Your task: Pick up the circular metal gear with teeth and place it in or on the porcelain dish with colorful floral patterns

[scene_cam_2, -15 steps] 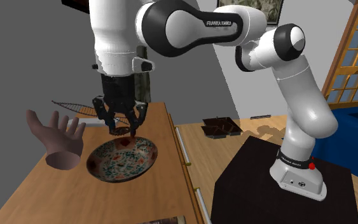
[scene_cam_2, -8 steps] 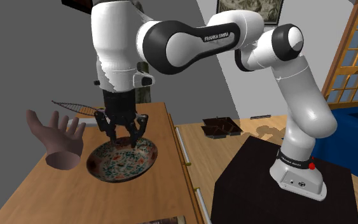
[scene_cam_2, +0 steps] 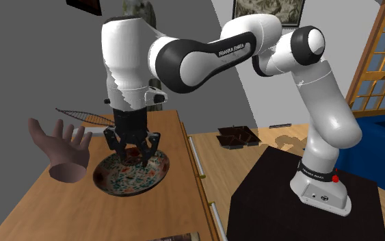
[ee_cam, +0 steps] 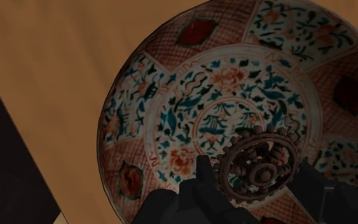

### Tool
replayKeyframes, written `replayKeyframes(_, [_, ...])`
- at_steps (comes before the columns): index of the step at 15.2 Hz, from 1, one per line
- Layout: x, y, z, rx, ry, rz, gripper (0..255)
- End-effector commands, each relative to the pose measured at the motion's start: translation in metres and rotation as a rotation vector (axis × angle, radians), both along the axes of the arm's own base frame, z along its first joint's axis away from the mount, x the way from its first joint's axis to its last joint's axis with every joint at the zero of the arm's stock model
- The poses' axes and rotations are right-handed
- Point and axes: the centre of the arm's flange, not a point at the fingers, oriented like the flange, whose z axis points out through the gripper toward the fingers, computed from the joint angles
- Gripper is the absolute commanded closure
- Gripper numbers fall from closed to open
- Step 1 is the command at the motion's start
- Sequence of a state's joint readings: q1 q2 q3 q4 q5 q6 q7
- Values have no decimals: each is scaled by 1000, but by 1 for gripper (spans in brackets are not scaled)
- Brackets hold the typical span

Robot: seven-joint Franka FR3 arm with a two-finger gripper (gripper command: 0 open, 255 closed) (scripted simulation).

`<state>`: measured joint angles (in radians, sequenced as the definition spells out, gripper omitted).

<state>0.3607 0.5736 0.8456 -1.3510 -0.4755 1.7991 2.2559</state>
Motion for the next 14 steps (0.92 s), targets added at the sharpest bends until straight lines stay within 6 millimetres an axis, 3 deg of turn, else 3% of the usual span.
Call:
replayKeyframes(1, [0,0,0,0,0,0,255])
replayKeyframes(3, [0,0,0,0,0,0,255])
replayKeyframes(4, [0,0,0,0,0,0,0])
replayKeyframes(9, [0,0,0,0,0,0,0])
replayKeyframes(13, [-3,-2,50,0,0,0,0])
replayKeyframes(14, [-3,-2,50,0,0,0,0])
